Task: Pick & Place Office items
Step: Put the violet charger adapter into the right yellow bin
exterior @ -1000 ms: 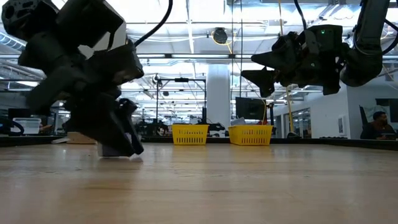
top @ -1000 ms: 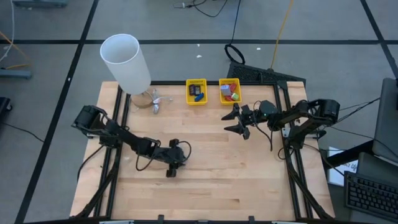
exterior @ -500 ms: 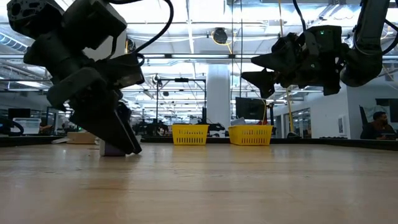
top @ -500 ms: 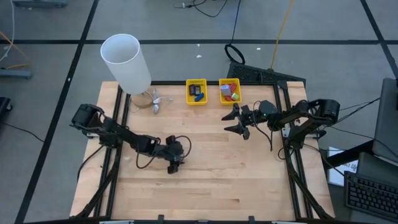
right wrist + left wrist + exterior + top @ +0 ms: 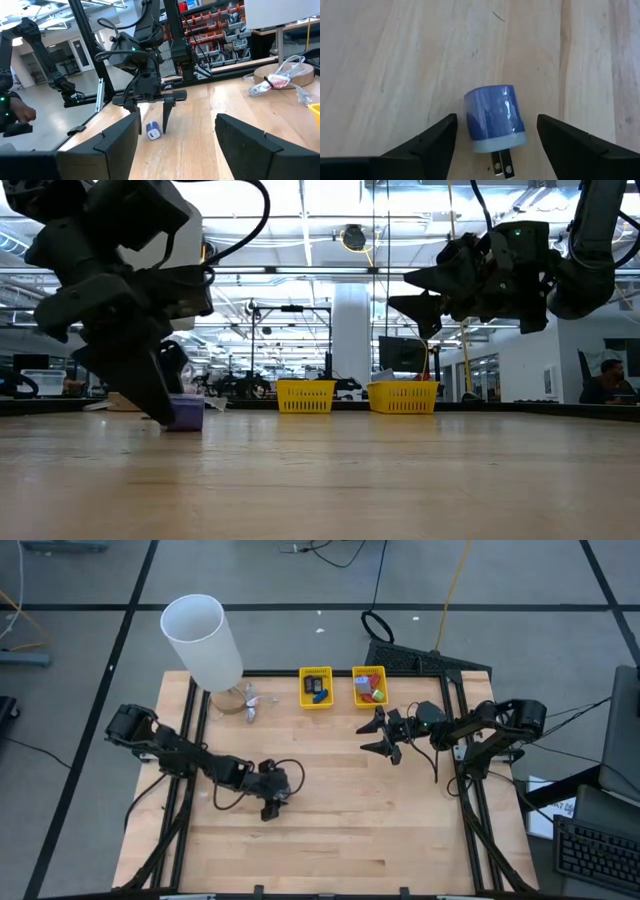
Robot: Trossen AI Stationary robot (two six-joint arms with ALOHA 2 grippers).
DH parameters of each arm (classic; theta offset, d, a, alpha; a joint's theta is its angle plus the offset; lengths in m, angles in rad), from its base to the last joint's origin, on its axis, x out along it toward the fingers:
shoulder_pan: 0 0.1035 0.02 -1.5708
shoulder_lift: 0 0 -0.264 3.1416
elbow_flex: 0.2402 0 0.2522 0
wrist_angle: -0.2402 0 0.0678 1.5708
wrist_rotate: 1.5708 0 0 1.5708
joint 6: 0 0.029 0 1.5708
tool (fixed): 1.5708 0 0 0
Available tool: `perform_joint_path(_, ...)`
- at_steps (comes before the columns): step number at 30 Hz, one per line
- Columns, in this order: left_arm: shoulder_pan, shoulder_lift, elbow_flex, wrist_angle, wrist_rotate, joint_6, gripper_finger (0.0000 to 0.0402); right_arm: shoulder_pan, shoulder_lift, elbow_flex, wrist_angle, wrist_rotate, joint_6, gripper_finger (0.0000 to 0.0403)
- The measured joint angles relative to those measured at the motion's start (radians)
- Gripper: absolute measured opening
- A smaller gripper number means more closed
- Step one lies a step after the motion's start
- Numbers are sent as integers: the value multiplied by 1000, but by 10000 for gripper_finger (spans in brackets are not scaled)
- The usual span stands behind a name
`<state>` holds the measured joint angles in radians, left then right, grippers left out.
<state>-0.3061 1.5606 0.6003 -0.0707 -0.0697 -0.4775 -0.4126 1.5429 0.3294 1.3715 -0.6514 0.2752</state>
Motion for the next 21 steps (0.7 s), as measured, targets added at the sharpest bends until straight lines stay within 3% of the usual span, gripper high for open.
perform_joint_path(7, -6, 5, -1, -3, -69, 4, 247, 0, 0, 0, 0, 0, 0, 253)
perform_joint_path(15, -5, 6, -3, 5, -115, 43, 182, 0, 0, 0, 0, 1, 0, 253)
perform_joint_path(21, 1, 9, -7, 107, -155, 133, 135, 3, 0, 0, -2, 80, -4, 253)
